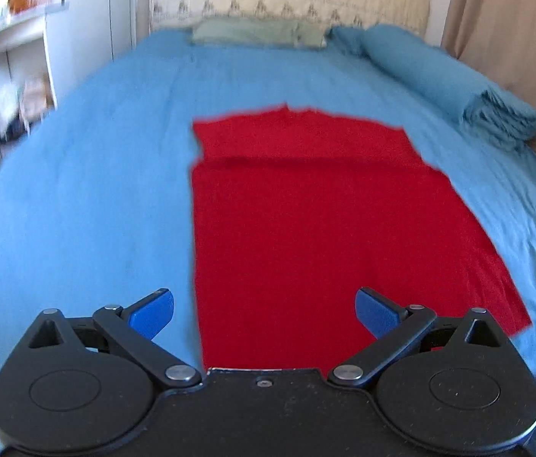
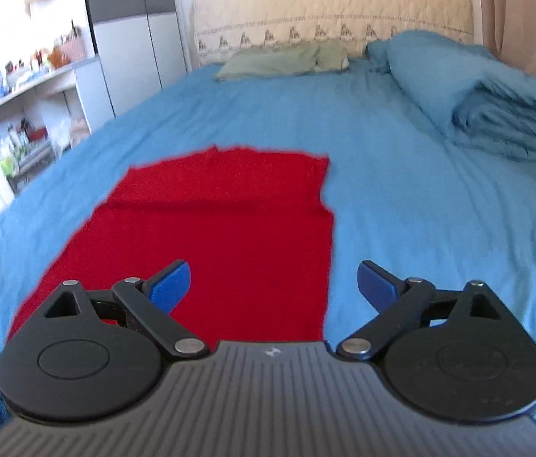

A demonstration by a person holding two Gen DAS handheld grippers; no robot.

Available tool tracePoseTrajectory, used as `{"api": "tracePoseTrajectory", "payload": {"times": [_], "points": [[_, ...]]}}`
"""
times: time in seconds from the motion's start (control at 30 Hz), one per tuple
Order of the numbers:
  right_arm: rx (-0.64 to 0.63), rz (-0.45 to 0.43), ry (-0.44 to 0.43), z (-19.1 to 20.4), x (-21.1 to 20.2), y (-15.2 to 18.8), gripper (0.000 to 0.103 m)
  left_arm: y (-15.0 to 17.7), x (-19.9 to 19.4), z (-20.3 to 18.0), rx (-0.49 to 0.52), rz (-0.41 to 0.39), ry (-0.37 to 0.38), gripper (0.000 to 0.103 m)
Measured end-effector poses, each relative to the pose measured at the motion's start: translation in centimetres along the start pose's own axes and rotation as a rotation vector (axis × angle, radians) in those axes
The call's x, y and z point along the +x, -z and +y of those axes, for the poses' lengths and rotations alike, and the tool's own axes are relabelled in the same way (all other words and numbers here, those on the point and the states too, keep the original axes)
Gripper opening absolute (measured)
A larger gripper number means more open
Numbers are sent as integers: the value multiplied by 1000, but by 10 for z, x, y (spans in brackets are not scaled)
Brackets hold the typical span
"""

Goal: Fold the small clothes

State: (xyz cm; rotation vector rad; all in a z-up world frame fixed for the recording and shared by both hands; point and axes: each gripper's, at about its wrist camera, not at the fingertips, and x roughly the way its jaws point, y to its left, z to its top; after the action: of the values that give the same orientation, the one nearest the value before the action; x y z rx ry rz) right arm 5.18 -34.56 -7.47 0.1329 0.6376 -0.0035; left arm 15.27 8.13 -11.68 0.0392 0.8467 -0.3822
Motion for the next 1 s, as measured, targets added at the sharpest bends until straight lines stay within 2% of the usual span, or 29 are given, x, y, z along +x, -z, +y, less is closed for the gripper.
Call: {"api": "tracePoseTrajectory", "payload": {"times": [0.13, 0.37, 0.6, 0.8, 0.9, 1.0], "points": [[40, 54, 1, 1, 2, 44, 103, 31, 16, 11, -65, 63, 27, 97], [175, 123, 30, -3, 13, 95, 103, 53, 37, 24, -177, 105, 77, 82], [253, 163, 64, 0, 21, 112, 103, 62, 46, 34, -262, 98, 85, 75], [249, 195, 72, 1, 28, 120, 103, 66, 50, 36, -271, 125, 128, 61], [267, 207, 70, -3, 33, 121, 96, 67, 50, 39, -291, 140, 129, 45], [273, 215, 59, -3, 37, 122, 89, 68, 50, 42, -319, 155, 139, 23]]}}
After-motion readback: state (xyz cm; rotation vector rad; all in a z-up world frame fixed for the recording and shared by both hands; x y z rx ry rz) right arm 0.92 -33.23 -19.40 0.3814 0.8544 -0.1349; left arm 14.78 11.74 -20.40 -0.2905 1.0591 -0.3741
